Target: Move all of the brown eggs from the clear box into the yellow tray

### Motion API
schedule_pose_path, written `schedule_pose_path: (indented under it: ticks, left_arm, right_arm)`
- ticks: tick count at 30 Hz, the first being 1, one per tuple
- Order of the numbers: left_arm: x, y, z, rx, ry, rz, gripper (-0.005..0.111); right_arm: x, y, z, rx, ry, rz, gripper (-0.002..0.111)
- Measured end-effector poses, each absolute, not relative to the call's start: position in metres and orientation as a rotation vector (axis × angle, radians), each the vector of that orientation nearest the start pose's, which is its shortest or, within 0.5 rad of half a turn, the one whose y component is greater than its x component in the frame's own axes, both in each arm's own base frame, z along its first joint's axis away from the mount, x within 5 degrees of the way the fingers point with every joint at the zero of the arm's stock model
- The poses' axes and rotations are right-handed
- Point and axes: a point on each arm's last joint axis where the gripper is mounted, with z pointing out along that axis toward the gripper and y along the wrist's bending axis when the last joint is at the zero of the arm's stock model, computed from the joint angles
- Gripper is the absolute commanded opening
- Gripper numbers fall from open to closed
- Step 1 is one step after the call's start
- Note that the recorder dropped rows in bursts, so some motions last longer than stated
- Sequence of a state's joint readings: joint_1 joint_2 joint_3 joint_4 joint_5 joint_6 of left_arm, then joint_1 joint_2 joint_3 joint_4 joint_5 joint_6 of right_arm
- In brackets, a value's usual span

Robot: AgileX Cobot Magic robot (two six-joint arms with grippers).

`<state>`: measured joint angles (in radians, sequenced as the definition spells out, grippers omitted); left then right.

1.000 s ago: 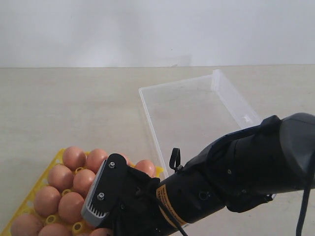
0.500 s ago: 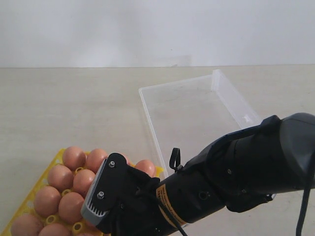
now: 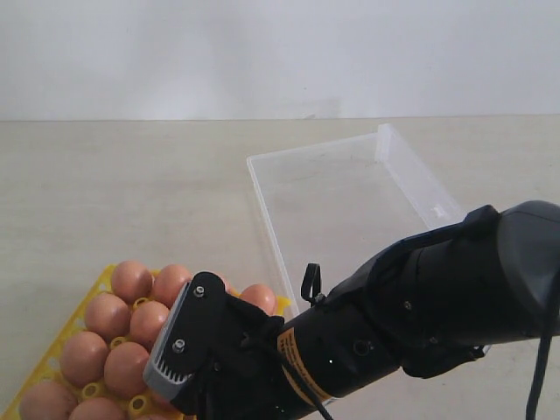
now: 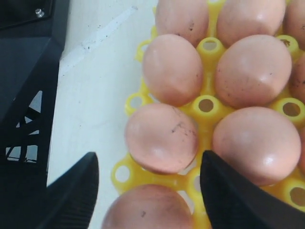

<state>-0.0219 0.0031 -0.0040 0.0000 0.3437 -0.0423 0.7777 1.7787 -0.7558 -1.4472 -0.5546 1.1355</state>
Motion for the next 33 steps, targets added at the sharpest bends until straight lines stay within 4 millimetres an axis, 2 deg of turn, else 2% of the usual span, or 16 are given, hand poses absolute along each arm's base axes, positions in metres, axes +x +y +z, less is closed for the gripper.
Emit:
schedule_pose_path:
  ticks: [9, 12, 14, 15, 16, 17, 18, 19, 20, 23, 25, 29, 32, 33]
  left_arm:
    - [0.054, -0.001, 0.183, -0.019, 1.826, -0.045, 0.004]
    - [0.054, -0.001, 0.183, -0.019, 1.826, -0.045, 0.004]
    - [0.054, -0.001, 0.183, -0.019, 1.826, -0.045, 0.004]
    - [0.054, -0.001, 0.183, -0.019, 1.826, -0.045, 0.004]
    - [0.054, -0.001, 0.183, -0.019, 1.826, -0.045, 0.004]
    - [0.054, -0.001, 0.183, -0.019, 1.826, -0.045, 0.004]
    - [0.054, -0.001, 0.183, -0.019, 1.826, -0.045, 0.004]
    - [0.054, -0.001, 0.183, -0.019, 1.826, -0.045, 0.004]
    - [0.054, -0.001, 0.183, -0.019, 1.826, -0.045, 0.004]
    - [0.054, -0.001, 0.183, -0.019, 1.826, -0.045, 0.004]
    - [0.054, -0.001, 0.183, -0.019, 1.826, -0.045, 0.004]
    - [0.054, -0.001, 0.183, -0.019, 1.826, -0.045, 0.004]
    - [0.054, -0.001, 0.183, -0.019, 1.826, -0.045, 0.004]
    - [0.054, -0.001, 0.183, -0.019, 1.826, -0.045, 0.004]
  right_arm:
    - [0.19, 0.254, 0.147, -1.379, 2.024, 0.925, 0.057]
    - [0.192, 0.249, 0.173, -1.339, 1.961, 0.855, 0.057]
    - [0.195, 0.245, 0.198, -1.289, 1.9, 0.774, 0.056]
    - [0.199, 0.241, 0.219, -1.242, 1.852, 0.706, 0.054]
    - [0.203, 0.237, 0.233, -1.197, 1.828, 0.64, 0.045]
    - [0.211, 0.229, 0.251, -1.119, 1.808, 0.497, 0.034]
    - [0.216, 0.222, 0.265, -1.06, 1.792, 0.401, 0.017]
    - [0.227, 0.208, 0.283, -0.967, 1.777, 0.186, 0.008]
    - [0.233, 0.202, 0.291, -0.934, 1.759, 0.074, 0.0]
    - [0.248, 0.177, 0.314, -0.849, 1.661, -0.383, 0.0]
    - [0.257, 0.16, 0.33, -0.78, 1.606, -0.614, 0.0]
    - [0.281, 0.117, 0.361, -0.592, 1.59, -0.825, 0.0]
    - [0.3, 0.066, 0.38, -0.342, 1.622, -0.863, 0.0]
    - [0.305, 0.044, 0.386, -0.202, 1.629, -0.852, 0.0]
